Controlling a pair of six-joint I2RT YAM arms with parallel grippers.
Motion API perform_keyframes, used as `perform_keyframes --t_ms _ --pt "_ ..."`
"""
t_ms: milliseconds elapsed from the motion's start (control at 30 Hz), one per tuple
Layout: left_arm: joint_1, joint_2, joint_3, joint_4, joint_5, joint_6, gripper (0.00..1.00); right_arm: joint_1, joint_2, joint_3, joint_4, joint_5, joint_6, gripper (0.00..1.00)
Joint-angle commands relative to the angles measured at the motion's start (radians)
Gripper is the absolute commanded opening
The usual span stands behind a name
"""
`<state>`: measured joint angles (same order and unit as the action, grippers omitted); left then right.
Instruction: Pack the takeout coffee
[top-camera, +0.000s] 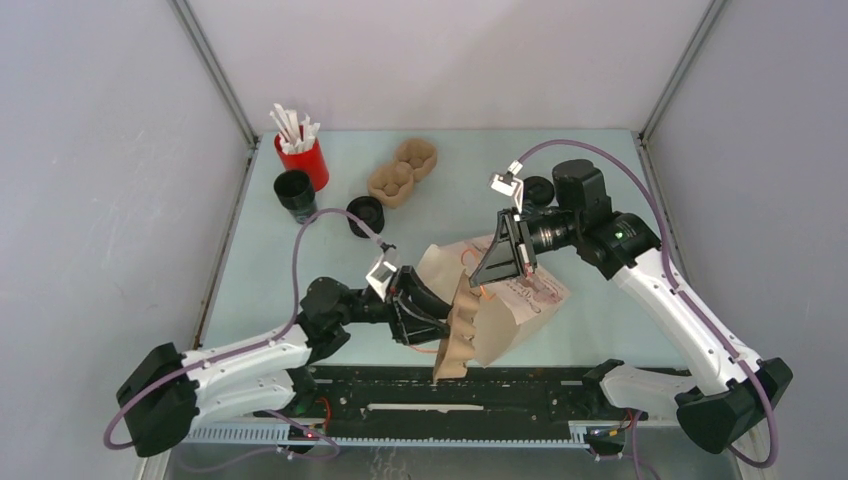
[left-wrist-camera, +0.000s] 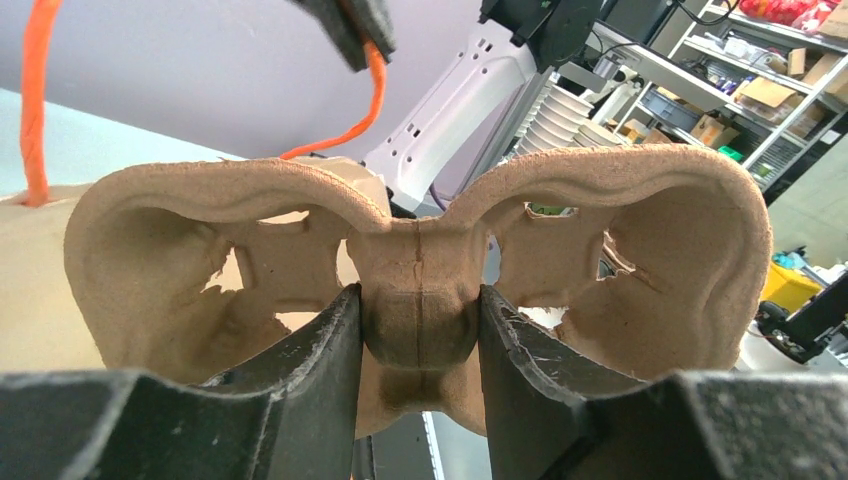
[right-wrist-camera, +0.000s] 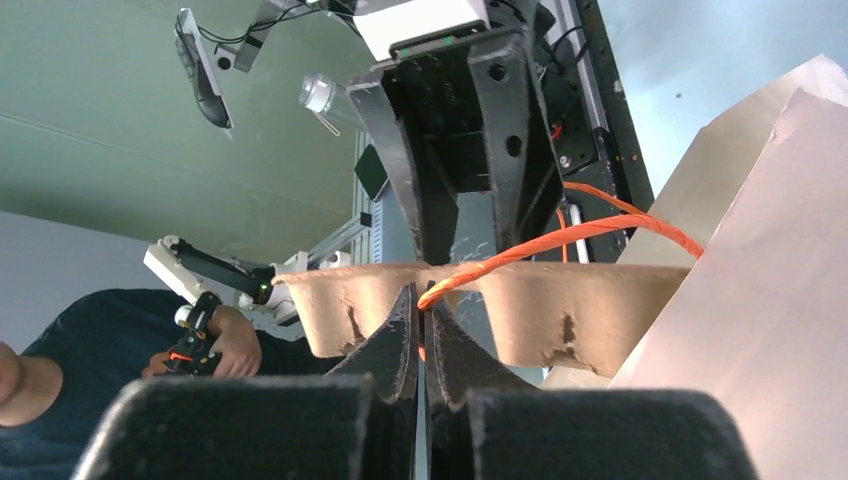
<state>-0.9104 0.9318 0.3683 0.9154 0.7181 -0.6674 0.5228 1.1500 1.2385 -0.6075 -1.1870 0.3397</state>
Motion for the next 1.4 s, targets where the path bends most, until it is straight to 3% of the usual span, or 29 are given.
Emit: perform_keyframes --t_ms 0,133,267,433,733,900,1233,1367 --pt "0.01 0.063 0.03 0.097 0.052 -0.032 0.4 -0.01 -0.03 0.001 -0.014 -0.049 -0.031 0.0" --pt "0.01 0.09 0.068 -0.11 -0.004 0.141 0.39 -0.015 -0.033 0.001 -0.024 -0.069 -0.037 0.0" --pt "0.009 0.101 0.096 -0.282 -0.16 0.313 0.39 -0.015 -0.032 0.001 -0.033 -0.082 -0.041 0.0" --pt "0.01 0.127 0.142 -0.358 -0.28 0.432 0.39 -0.016 -0.028 0.001 -0.047 -0.111 -0.053 0.0" --pt "0.01 0.284 0.235 -0.358 -0.215 0.468 0.38 -0.017 -0.019 0.001 -0.07 -0.159 -0.078 0.0" --pt "0.007 0.336 0.271 -0.36 -0.253 0.464 0.37 -0.018 -0.012 0.001 -0.092 -0.156 -0.093 0.0" --pt "-0.088 0.348 0.269 -0.443 -0.68 0.511 0.35 -0.014 -0.035 -0.015 -0.007 -0.067 -0.008 0.0" --pt "-0.124 0.348 0.265 -0.441 -0.771 0.529 0.36 -0.014 -0.051 -0.059 0.079 -0.062 0.056 0.0"
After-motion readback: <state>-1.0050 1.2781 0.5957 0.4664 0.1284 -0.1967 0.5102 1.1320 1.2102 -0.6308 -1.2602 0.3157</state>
